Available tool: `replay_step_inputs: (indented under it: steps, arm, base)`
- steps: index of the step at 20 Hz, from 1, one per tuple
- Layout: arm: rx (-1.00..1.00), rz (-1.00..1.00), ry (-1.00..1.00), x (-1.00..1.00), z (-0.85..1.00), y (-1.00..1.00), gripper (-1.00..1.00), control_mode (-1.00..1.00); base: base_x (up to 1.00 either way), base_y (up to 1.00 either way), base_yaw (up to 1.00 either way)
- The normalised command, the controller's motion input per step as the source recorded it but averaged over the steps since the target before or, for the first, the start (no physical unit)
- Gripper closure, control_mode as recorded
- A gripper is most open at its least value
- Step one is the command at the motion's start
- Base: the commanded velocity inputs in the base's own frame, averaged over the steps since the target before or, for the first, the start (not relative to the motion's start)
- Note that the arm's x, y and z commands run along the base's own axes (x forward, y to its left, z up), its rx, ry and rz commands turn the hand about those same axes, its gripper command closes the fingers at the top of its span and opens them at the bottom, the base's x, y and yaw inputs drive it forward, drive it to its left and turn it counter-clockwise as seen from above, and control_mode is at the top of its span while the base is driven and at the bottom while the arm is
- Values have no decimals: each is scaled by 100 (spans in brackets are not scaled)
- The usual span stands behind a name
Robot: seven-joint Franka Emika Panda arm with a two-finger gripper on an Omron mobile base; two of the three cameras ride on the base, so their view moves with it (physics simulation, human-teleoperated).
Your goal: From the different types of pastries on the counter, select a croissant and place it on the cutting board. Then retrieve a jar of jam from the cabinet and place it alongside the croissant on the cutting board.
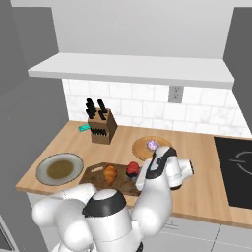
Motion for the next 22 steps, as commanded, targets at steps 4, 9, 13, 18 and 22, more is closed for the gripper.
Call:
replay_step_inputs:
  steps: [4, 9, 13, 18, 22]
  arm:
    - [0, 2, -3, 2, -8, 0, 100, -100]
    - [0, 0, -3, 0, -23, 0, 100, -100]
    - [0, 1, -3, 0, -25, 0, 100, -100]
    - [0, 1, -3, 3, -17, 0, 100, -100]
    - [0, 0, -2, 0, -8, 0, 100, -100]
  base:
    - [0, 0, 0]
    - [0, 0, 0]
    - [0, 0, 0]
    - [0, 0, 0]
    - [0, 0, 0]
